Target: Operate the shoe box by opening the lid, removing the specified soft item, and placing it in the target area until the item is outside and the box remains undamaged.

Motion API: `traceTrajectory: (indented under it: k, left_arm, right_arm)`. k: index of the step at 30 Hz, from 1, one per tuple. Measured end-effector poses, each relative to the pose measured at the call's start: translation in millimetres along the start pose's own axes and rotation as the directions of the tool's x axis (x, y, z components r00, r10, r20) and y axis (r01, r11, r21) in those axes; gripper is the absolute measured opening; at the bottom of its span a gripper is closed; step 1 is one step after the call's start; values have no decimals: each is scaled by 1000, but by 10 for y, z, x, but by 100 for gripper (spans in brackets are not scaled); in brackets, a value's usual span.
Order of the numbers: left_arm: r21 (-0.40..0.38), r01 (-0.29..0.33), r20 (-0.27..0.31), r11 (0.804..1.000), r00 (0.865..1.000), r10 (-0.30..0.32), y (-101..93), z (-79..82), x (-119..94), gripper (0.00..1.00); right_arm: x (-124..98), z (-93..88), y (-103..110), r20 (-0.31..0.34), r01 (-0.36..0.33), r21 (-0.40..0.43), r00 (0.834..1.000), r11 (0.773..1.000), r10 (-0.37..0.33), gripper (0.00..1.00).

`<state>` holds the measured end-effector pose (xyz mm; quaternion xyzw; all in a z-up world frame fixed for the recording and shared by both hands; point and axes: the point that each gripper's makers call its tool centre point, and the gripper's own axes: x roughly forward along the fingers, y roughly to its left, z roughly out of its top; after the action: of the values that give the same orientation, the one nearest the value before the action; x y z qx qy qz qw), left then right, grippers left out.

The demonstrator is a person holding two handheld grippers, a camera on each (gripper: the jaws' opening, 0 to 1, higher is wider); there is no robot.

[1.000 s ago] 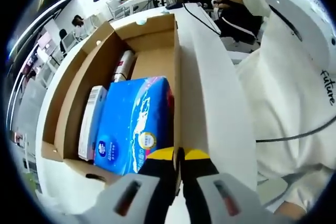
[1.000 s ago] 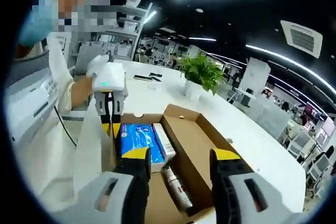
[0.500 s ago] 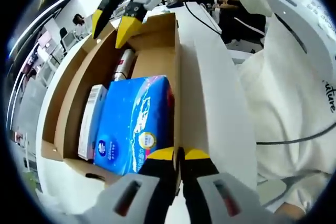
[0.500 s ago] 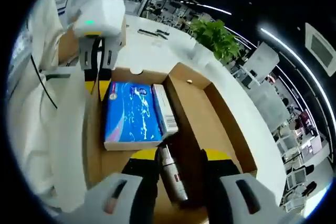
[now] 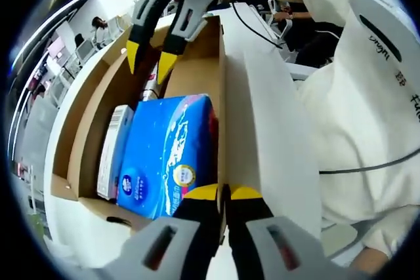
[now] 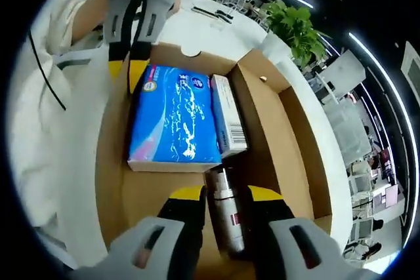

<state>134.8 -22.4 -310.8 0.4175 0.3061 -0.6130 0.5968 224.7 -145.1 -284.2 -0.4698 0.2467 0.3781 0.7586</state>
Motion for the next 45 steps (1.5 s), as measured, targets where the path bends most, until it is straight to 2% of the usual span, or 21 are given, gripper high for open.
traceTrajectory:
  k: [3,5,8,12,14,17,20,24,27,36,39,40,41,43,45]
  left_arm:
    - [12,-7,2,1000,1000,7,-6,3,3,3]
    - [2,-3,3,1000,1000,3,4,4,2,3]
    - [-7,15,-1,1000,1000,-15,7,3,2,2]
    - [-8,13,-6,1000,1000,-13,-5,-4,8,2]
    - [-3,10,-1,1000,1000,-10,-6,-6,6,2]
    - [-9,17,4,1000,1000,-17,2,-8,2,2]
    - [-10,19,3,1000,1000,-19,-1,-12,3,2]
    - [-10,15,3,1000,1000,-15,-1,-17,5,2]
    - [-12,17,2,1000,1000,-17,-4,-20,5,2]
    - [-11,17,2,1000,1000,-17,-21,-17,2,2]
    - [-11,18,2,1000,1000,-18,-22,-14,-1,2]
    - [-11,18,2,1000,1000,-18,-24,-13,-1,2]
    - [-11,18,1,1000,1000,-18,-31,-11,-1,2]
    - [-10,15,4,1000,1000,-15,-41,-7,-2,2]
    - [-7,13,6,1000,1000,-13,-50,-3,-3,2]
  right_arm:
    - [87,-37,38,-30,-11,-25,999,1000,10,23]
    - [164,-125,-43,-70,26,-79,997,997,-32,23]
    - [251,-103,-1,-43,-12,-10,999,1000,11,21]
    - [259,-49,74,-60,-29,-66,998,997,26,20]
    - [279,-51,121,-70,-62,-51,996,997,59,20]
    - [302,-50,98,-88,-55,-34,995,998,52,17]
    - [306,-87,143,-114,-103,-12,988,995,101,17]
    - [312,-118,47,-132,-76,-24,989,997,72,16]
    - [356,-126,51,-132,-94,-21,987,995,91,16]
    - [436,-153,15,-174,-99,-38,981,994,91,16]
    - [421,-155,42,-209,-130,-51,971,990,116,15]
    - [404,-170,62,-232,-148,-51,964,988,132,15]
    - [372,-194,92,-269,-179,-45,950,983,161,15]
    - [368,-179,94,-277,-197,-49,945,979,176,14]
    - [376,-178,74,-298,-226,-41,933,973,204,14]
